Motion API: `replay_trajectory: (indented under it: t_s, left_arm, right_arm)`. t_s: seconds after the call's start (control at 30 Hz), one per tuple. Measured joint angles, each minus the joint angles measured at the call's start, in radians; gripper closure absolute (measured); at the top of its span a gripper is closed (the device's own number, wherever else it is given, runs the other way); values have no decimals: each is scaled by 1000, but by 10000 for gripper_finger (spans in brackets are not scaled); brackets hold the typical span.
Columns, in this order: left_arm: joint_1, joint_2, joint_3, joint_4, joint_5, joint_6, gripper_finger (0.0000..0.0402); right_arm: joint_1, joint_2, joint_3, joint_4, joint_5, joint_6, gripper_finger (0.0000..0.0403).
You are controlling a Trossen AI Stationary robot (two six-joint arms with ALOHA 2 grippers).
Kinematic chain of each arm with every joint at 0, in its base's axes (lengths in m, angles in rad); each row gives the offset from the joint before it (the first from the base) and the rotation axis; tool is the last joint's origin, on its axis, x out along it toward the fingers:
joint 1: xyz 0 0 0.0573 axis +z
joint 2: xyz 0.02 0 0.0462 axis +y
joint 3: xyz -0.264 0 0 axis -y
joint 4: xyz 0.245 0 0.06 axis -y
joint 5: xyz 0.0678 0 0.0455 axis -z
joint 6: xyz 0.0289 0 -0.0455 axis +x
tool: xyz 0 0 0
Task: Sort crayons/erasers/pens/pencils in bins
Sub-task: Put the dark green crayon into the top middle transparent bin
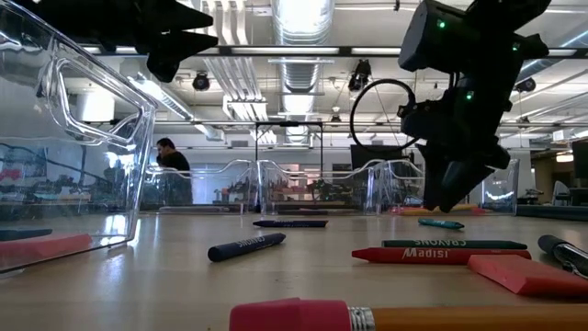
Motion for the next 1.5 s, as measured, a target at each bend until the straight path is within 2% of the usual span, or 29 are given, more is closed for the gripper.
replay_trajectory:
  t_s: [0.4, 0.9, 1.1, 1.5]
  left_arm:
    - [-3, 9, -5, -2, 0, -2, 231]
    - [-3, 9, -15, -1, 0, -25, 231]
    - [-3, 9, -16, -1, 0, -27, 231]
    - [-3, 9, -19, -1, 0, -27, 231]
  right_arm:
    - [1, 85, -3, 8, 29, -3, 200]
    - [41, 97, -2, -5, -29, 48, 203]
    - [47, 96, -3, -5, -49, 54, 236]
    - [48, 95, -3, 8, -71, 44, 364]
